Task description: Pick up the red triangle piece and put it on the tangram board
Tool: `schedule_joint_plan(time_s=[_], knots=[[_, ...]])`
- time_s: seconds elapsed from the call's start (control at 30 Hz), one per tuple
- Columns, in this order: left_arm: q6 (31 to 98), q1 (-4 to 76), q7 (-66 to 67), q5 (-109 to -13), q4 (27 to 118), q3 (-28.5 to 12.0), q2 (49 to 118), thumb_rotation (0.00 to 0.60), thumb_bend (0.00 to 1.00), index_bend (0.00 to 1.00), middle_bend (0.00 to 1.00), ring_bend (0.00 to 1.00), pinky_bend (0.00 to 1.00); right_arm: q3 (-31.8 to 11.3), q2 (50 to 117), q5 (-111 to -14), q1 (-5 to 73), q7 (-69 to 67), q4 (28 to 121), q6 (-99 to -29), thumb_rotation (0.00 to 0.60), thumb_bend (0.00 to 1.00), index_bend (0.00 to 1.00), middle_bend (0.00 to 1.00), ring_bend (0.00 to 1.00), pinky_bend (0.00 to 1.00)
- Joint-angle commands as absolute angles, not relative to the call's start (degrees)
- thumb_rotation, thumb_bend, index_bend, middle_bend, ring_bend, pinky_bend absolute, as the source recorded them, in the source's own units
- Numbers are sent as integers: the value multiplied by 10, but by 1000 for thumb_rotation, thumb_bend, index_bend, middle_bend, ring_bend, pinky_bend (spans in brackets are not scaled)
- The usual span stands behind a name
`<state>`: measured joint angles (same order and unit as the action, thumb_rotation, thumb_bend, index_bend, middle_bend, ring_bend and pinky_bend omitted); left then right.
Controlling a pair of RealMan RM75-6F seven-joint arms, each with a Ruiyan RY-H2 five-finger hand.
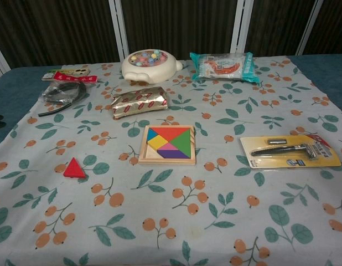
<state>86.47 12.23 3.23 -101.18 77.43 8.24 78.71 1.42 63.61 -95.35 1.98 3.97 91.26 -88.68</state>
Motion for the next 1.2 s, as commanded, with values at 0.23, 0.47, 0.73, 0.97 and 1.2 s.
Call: schedule_joint_plan(time_s=[0.23, 0.47, 0.73, 0.97, 1.2], knots=[[839, 138, -13, -1015, 783, 75, 811, 600, 394, 0, 30, 49, 203, 19, 634, -958, 18, 38, 911, -885, 600, 150, 0, 0, 0, 0], [746, 189, 20, -972, 809, 32, 861, 600, 392, 117, 945, 967, 997, 18, 634, -959, 23, 35, 913, -877, 600, 150, 0, 0, 0, 0], [664, 232, 101, -892, 830, -22, 902, 600, 395, 270, 1000, 1000, 1000, 19, 636, -957, 31, 42, 916, -860, 600, 149, 0, 0, 0, 0], [611, 255, 184, -829, 829, -42, 918, 600, 396, 317, 1000, 1000, 1000, 20, 633, -959, 31, 37, 917, -860, 600, 150, 0, 0, 0, 0], [600, 260, 218, -787, 827, -47, 921, 600, 393, 326, 1000, 1000, 1000, 22, 630, -962, 30, 30, 915, -864, 600, 150, 0, 0, 0, 0]])
